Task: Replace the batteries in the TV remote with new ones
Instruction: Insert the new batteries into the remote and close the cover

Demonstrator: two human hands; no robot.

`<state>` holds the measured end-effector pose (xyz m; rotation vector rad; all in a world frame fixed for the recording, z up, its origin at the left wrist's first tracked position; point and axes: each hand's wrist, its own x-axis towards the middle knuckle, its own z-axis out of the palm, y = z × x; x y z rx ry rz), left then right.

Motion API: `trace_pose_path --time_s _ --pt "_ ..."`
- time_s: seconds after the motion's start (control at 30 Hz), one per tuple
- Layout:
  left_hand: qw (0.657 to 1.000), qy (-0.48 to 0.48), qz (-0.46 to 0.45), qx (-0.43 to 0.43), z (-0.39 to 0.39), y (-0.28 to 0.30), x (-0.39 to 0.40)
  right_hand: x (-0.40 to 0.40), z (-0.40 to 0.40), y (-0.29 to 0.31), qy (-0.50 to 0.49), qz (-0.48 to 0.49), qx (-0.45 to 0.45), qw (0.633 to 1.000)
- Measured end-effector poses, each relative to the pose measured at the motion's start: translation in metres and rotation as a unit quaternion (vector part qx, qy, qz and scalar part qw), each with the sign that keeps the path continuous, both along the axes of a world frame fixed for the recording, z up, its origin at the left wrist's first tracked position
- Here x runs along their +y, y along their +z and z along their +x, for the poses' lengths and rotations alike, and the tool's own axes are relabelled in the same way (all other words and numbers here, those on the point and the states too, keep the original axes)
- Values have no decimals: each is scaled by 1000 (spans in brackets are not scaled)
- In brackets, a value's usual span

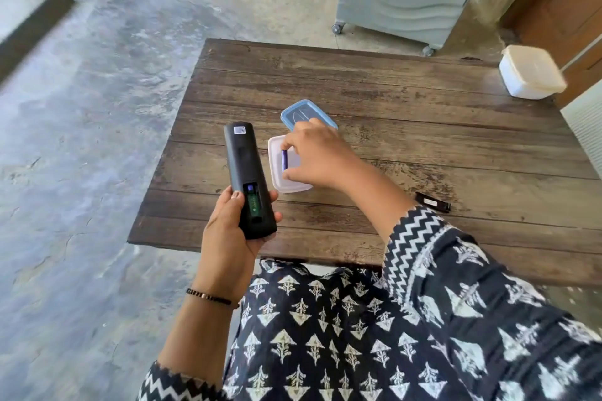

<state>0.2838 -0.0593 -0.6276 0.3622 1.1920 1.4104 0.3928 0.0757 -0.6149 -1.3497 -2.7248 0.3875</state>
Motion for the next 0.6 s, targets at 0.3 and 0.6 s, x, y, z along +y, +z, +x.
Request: trace_pose_path --time_s 0.3,0.6 --pt "995 -92 31 -4 57 14 2 -57 109 40 -159 -77 233 956" --pt "989 -142 -4 -39 122 14 12 -111 145 38 -199 -141 388 889"
